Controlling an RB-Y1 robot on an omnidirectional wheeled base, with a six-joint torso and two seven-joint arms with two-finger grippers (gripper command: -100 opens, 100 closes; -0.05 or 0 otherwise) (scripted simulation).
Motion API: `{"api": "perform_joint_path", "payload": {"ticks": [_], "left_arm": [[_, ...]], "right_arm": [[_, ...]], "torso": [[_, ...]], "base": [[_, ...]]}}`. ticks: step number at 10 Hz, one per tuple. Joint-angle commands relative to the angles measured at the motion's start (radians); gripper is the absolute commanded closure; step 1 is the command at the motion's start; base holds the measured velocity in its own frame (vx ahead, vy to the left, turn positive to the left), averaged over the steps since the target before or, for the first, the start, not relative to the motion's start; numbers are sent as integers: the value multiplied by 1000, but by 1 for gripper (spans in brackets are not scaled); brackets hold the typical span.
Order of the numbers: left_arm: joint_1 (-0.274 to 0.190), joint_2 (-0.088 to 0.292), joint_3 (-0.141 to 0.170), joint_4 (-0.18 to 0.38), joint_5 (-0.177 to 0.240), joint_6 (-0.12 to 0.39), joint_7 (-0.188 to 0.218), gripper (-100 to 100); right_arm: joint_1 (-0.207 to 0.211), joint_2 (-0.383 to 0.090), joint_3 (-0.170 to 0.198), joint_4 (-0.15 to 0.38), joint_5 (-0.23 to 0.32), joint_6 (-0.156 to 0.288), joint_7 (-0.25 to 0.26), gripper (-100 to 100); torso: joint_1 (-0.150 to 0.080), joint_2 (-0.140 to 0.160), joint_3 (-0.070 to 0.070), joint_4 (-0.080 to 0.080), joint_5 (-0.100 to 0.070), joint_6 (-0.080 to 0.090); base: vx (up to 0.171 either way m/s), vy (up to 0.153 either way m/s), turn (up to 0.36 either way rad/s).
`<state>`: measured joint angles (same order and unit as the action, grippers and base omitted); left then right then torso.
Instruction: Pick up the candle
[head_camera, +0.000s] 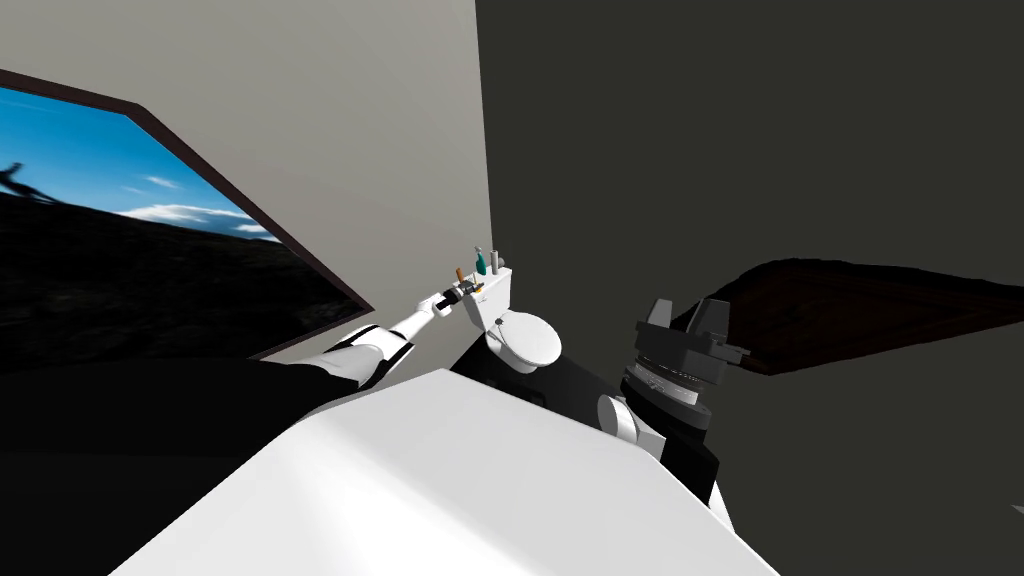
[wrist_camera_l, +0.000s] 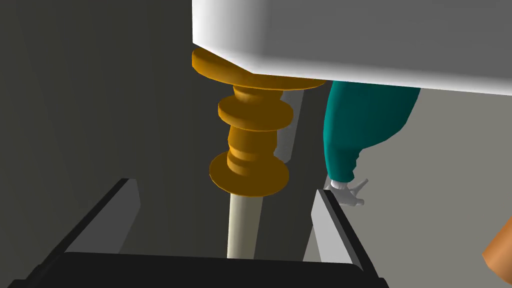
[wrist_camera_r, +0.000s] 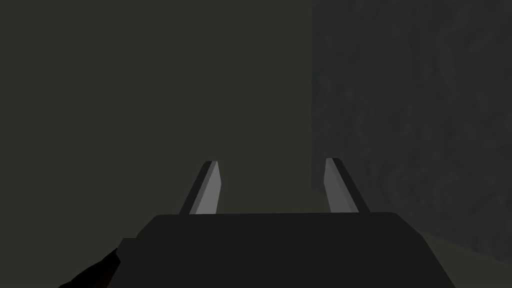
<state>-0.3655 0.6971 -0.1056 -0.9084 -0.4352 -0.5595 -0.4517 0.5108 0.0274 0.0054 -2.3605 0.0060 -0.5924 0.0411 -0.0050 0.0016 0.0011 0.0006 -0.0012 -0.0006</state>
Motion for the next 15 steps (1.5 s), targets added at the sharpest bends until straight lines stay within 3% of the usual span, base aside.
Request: {"api": "perform_joint_path", "payload": {"ticks": [1, 2, 3, 4, 6, 7, 8, 12, 13, 14, 15], "left_arm": [[-24, -4, -1, 50, -1, -5, -4, -100], [-24, -4, -1, 63, -1, -5, -4, -100], [-77, 6, -23, 109, 7, -44, -4, -100], [-105, 6, -23, 135, 7, -44, -4, -100], [-120, 6, -23, 179, 7, -44, -4, -100], [-119, 3, -22, 166, 7, -42, -6, -100], [-120, 3, -22, 171, 7, -44, -7, 100], [-121, 3, -22, 170, 6, -44, -8, 100], [-121, 3, -22, 170, 6, -44, -8, 0], [-71, -4, -1, 120, -1, -5, -4, 100], [-30, -4, -1, 70, -1, -5, -4, 100]], "right_arm": [[0, 0, 0, 0, 0, 0, 0, 0], [0, 0, 0, 0, 0, 0, 0, 0], [0, 0, 0, 0, 0, 0, 0, 0], [0, 0, 0, 0, 0, 0, 0, 0], [0, 0, 0, 0, 0, 0, 0, 0], [0, 0, 0, 0, 0, 0, 0, 0], [0, 0, 0, 0, 0, 0, 0, 0], [0, 0, 0, 0, 0, 0, 0, 0], [0, 0, 0, 0, 0, 0, 0, 0], [0, 0, 0, 0, 0, 0, 0, 0], [0, 0, 0, 0, 0, 0, 0, 0]], "torso": [[0, 0, 0, 0, 0, 0], [1, -2, -1, 0, 0, 0], [2, -3, -2, -1, 1, 0], [1, 0, 0, 0, 0, 0], [0, 0, 0, 0, 0, 0], [1, -1, -1, -1, 0, 0], [2, -2, -1, -1, 1, 0], [2, -3, -2, -1, 1, 0], [2, -3, -2, -1, 1, 0], [2, -3, -2, -1, 1, 0], [4, -6, -3, -2, 2, 0]], "base": [[-8, -2, -7], [4, 6, -1], [-47, -26, 60], [-71, -36, 35], [-23, -15, -6], [0, 0, 0], [0, 0, 0], [0, 0, 0], [0, 0, 0], [63, 30, -61], [75, 48, -27]]}}
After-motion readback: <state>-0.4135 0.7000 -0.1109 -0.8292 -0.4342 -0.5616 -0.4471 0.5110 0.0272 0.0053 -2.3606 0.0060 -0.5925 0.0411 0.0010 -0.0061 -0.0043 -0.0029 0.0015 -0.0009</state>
